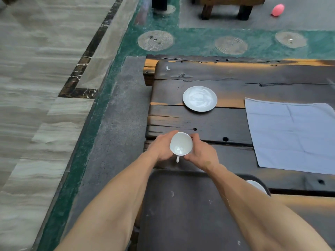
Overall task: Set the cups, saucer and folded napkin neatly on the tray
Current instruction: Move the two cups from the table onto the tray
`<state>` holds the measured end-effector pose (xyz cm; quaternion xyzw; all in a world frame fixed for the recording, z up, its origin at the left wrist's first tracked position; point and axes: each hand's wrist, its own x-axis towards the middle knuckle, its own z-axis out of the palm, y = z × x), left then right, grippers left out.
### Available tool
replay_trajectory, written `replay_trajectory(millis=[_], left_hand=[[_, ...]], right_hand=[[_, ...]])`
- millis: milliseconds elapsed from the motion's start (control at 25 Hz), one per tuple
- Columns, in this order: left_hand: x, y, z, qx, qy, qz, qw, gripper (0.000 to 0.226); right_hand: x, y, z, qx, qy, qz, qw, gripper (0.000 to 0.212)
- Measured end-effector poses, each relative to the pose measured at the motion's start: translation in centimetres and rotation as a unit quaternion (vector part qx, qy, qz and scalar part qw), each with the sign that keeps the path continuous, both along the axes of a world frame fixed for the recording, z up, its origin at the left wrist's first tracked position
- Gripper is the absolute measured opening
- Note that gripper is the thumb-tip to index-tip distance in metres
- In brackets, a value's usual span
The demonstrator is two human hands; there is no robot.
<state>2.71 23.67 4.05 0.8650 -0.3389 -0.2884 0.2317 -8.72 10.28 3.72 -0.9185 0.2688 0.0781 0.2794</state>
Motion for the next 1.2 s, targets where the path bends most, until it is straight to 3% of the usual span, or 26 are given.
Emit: replay_trajectory(millis=[520,1000,1200], left_hand=[[-9.9,7.7,-1.1,0.022,0.025,-0.041,0.999,0.055],[-12.2,9.7,-2.9,0.086,-0.013,-0.047,0.995,0.061],[-12.2,9.6,-3.1,0.101,-0.019,-0.031,0.994,0.053]], right_hand=[[-11.1,7.8,-1.7,-0.005,0.023,-0.001,1.0,0.066],[-13.5,10.7,-3.3,0.001,0.025,-0.035,0.999,0.059],[-13.8,10.7,-3.7,0.001,0.023,-0.037,0.999,0.058]])
